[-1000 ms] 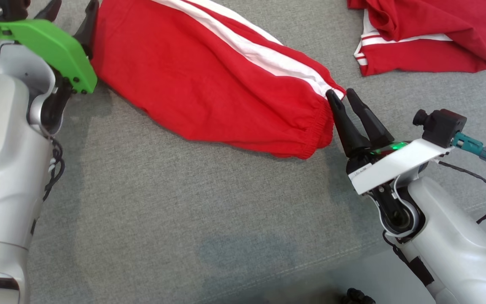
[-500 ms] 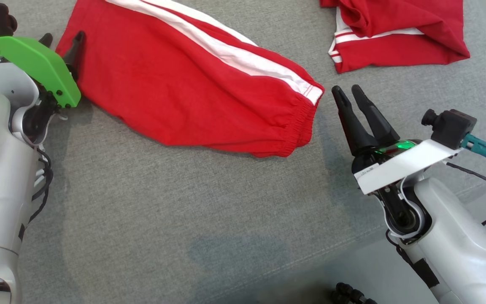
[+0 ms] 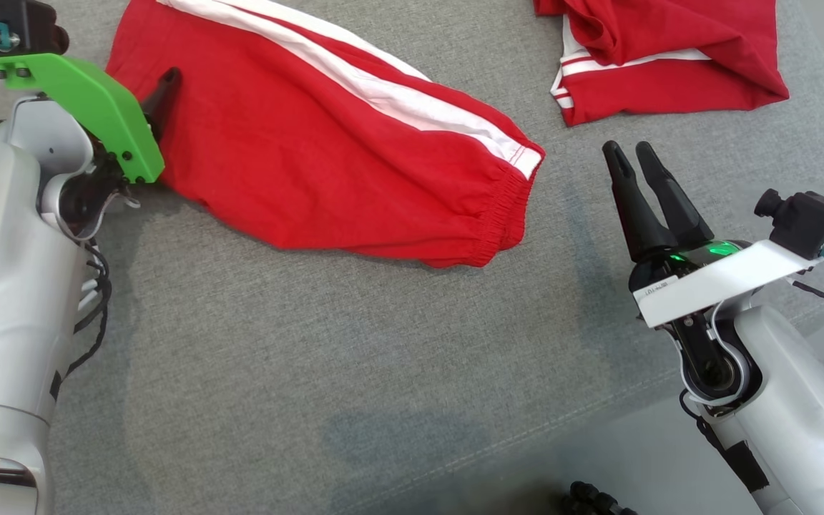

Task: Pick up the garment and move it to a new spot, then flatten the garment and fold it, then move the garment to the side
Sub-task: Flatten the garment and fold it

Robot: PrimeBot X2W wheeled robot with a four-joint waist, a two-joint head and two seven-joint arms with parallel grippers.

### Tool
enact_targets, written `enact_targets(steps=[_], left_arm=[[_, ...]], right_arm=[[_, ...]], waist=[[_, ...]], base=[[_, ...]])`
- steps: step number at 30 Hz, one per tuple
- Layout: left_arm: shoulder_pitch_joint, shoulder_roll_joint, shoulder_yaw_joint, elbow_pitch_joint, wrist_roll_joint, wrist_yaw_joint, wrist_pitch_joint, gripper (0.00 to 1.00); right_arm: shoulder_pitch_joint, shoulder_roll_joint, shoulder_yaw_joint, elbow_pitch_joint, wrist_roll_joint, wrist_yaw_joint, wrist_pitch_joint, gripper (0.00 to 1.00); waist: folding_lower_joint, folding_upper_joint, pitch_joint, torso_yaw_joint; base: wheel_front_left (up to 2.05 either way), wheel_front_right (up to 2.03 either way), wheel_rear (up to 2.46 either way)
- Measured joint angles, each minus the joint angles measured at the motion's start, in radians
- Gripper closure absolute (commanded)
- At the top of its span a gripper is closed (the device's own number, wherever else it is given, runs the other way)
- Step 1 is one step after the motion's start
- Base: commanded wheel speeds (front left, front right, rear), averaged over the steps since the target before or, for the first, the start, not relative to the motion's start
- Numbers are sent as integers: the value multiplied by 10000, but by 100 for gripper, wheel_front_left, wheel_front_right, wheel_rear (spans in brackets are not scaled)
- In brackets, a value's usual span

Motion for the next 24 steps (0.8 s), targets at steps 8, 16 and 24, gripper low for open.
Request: enact_targets(steps=[8, 16, 24], left_arm=[[55, -81, -159, -4, -33, -27, -119, 100], [614, -284, 159, 134, -616, -35, -558, 100], [1448, -773, 422, 198, -1060, -35, -1175, 100]], right_arm=[[12, 6, 21, -52, -94, 0, 0, 0], [404, -58, -314, -23, -159, 0, 0, 0], [449, -360, -663, -33, -165, 0, 0, 0]], waist=[[0, 0, -264, 184], [0, 0, -675, 377], [0, 0, -1250, 821]], base=[[0, 0, 0], [0, 0, 0], [0, 0, 0]])
